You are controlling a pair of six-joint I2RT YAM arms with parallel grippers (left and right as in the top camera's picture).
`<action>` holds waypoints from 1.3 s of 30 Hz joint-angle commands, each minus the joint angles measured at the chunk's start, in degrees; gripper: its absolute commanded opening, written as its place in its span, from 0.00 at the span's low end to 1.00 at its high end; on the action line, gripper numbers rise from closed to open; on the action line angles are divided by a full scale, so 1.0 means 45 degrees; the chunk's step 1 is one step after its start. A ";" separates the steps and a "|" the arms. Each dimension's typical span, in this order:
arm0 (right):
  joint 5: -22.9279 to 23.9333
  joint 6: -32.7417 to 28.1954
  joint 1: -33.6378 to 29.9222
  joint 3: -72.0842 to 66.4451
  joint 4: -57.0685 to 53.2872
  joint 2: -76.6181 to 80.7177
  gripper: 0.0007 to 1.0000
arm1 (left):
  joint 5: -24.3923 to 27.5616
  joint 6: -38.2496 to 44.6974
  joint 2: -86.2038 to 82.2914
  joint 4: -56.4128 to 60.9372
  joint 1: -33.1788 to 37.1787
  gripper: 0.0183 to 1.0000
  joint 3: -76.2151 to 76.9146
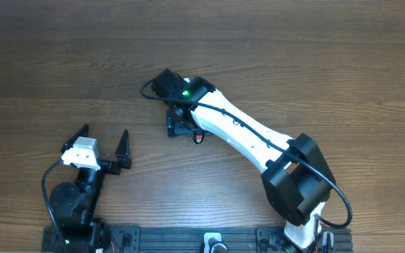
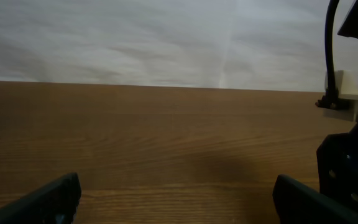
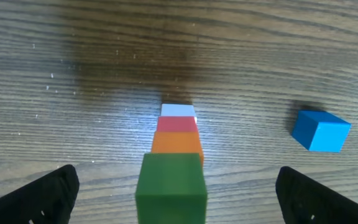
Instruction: Stack Cubes
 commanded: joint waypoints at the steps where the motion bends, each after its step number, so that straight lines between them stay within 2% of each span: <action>1: 0.0189 -0.0155 -0.0257 0.0491 -0.0068 -0.0418 0.99 | 0.0121 0.0228 -0.0112 0.0034 0.0068 1.00 -0.0092; 9: 0.0763 -0.0330 -0.1005 0.0714 -0.1316 -0.2691 0.99 | 0.0121 0.0228 -0.0112 0.0034 0.0068 1.00 -0.0092; 17: 0.0607 -0.0335 -0.2497 -0.0505 -0.2603 -0.4347 0.99 | 0.0121 0.0228 -0.0112 0.0034 0.0068 1.00 -0.0092; 23: -0.0228 -0.0806 -0.2846 -0.3521 -0.0151 -0.4405 0.99 | 0.0121 0.0228 -0.0117 0.0029 0.0068 1.00 -0.0092; 28: -0.0316 -0.0806 -0.2943 -0.5309 0.1812 -0.4153 0.99 | 0.0121 0.0228 -0.0112 0.0034 0.0068 1.00 -0.0092; 39: -0.0301 -0.1239 -0.3594 -0.5858 0.3492 -0.2113 0.99 | 0.0121 0.0228 -0.0112 0.0034 0.0068 1.00 -0.0092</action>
